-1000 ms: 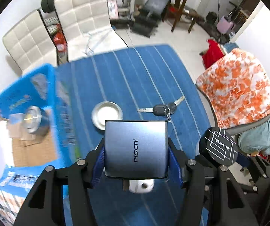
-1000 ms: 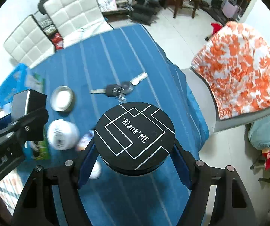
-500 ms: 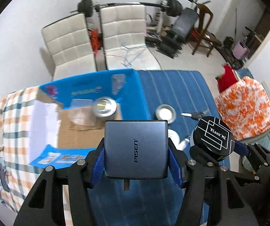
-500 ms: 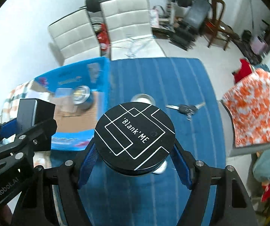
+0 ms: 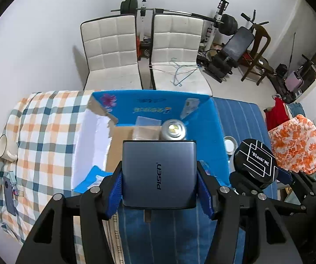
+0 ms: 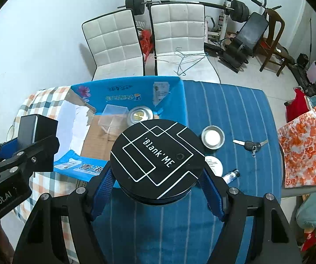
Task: Organize rigid objects
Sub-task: 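Carry the charger with the left gripper while the right gripper carries the puck to the blue box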
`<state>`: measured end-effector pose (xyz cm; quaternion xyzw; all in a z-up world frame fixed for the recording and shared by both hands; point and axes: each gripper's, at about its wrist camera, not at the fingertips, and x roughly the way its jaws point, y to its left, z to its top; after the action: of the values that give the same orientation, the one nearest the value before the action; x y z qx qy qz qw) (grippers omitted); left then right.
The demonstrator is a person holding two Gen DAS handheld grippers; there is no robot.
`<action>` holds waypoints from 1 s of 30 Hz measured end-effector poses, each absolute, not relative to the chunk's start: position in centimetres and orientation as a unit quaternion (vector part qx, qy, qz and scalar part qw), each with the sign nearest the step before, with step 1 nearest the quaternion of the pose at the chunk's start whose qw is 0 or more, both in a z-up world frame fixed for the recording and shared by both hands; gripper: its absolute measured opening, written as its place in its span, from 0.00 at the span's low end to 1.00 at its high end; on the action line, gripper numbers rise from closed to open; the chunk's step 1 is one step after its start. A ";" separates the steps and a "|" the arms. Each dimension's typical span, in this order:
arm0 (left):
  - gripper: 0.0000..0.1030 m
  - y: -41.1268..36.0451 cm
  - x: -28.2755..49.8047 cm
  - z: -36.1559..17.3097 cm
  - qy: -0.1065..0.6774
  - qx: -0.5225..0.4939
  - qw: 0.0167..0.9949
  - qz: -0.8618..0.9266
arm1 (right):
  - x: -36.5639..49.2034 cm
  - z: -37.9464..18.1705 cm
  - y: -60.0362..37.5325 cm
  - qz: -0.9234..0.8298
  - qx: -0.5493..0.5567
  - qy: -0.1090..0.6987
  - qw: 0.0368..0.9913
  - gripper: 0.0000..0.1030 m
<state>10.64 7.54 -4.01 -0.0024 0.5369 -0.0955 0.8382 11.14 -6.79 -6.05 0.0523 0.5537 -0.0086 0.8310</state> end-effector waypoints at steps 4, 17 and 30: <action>0.54 9.3 11.3 -5.0 0.545 -0.007 0.833 -0.093 | 11.7 -7.0 -5.5 -0.013 0.060 0.562 0.825 0.75; 0.54 13.9 17.1 -12.5 0.605 -0.026 0.792 -0.070 | 15.0 -14.6 -5.3 -0.053 0.077 0.598 0.796 0.75; 0.54 12.2 24.8 -19.5 0.651 0.020 0.757 -0.057 | 20.7 -23.0 -5.2 -0.082 0.088 0.658 0.743 0.75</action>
<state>24.79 12.23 -19.45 0.0200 0.6509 -0.0574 0.7567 20.73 -5.23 -22.99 0.0880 0.6582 -0.0823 0.7431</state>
